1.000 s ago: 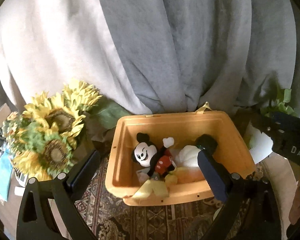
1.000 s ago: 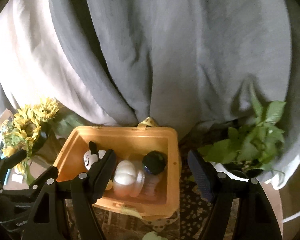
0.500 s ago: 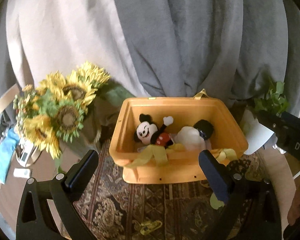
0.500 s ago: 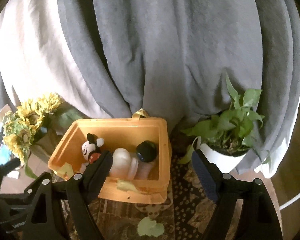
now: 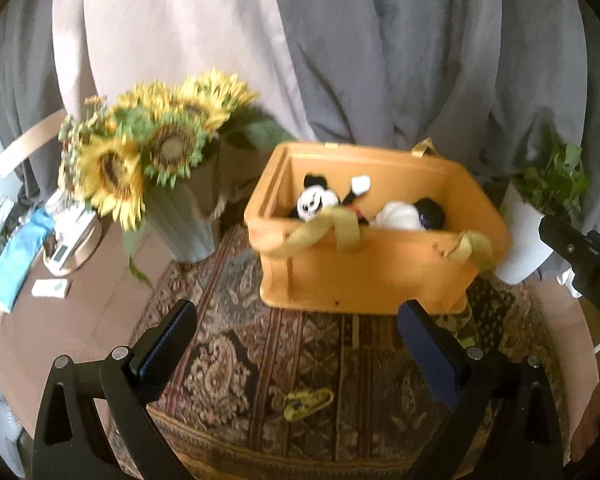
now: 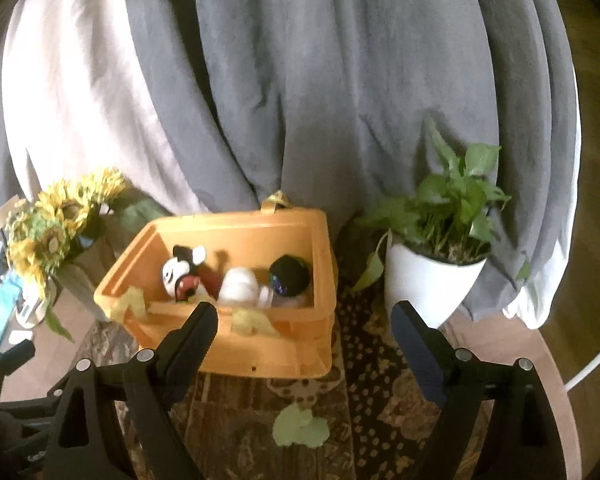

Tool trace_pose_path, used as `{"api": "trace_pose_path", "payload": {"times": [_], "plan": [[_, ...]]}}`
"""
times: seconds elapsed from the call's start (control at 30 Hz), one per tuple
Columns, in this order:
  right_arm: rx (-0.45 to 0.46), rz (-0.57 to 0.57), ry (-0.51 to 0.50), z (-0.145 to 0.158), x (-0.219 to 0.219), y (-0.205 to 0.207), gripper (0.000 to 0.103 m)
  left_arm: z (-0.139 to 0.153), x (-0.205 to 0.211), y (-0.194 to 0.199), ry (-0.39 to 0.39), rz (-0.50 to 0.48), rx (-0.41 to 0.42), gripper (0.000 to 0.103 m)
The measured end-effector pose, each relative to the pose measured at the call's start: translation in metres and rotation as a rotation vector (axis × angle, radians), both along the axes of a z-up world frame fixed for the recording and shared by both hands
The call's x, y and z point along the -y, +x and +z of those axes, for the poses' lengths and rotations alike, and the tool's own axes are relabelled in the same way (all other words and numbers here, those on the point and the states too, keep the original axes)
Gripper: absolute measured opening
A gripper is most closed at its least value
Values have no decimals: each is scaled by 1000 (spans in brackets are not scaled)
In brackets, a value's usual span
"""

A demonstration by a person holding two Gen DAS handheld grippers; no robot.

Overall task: Organize soft objects
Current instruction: 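Withdraw both tools from the crate toward the yellow toy and green leaf plush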

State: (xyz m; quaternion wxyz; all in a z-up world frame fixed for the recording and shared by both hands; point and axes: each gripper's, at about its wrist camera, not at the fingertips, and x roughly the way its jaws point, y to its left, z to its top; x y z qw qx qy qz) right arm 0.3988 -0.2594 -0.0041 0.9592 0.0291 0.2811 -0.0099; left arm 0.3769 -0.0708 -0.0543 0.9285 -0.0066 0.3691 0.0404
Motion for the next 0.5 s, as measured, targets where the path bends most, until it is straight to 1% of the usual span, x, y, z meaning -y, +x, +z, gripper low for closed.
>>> {"api": "trace_pose_path", "payload": {"times": [0.2, 0.27, 0.4, 0.5], "plan": [[-59, 2, 13, -28, 1, -8, 89, -25, 2, -11, 44, 14, -27, 102], [-90, 7, 2, -39, 1, -8, 89, -35, 2, -13, 44, 12, -49, 102], [-151, 20, 15, -61, 2, -7, 89, -52, 2, -15, 33, 11, -98, 102], [-174, 17, 5, -71, 3, -6, 89, -66, 2, -14, 28, 4, -135, 102]]}}
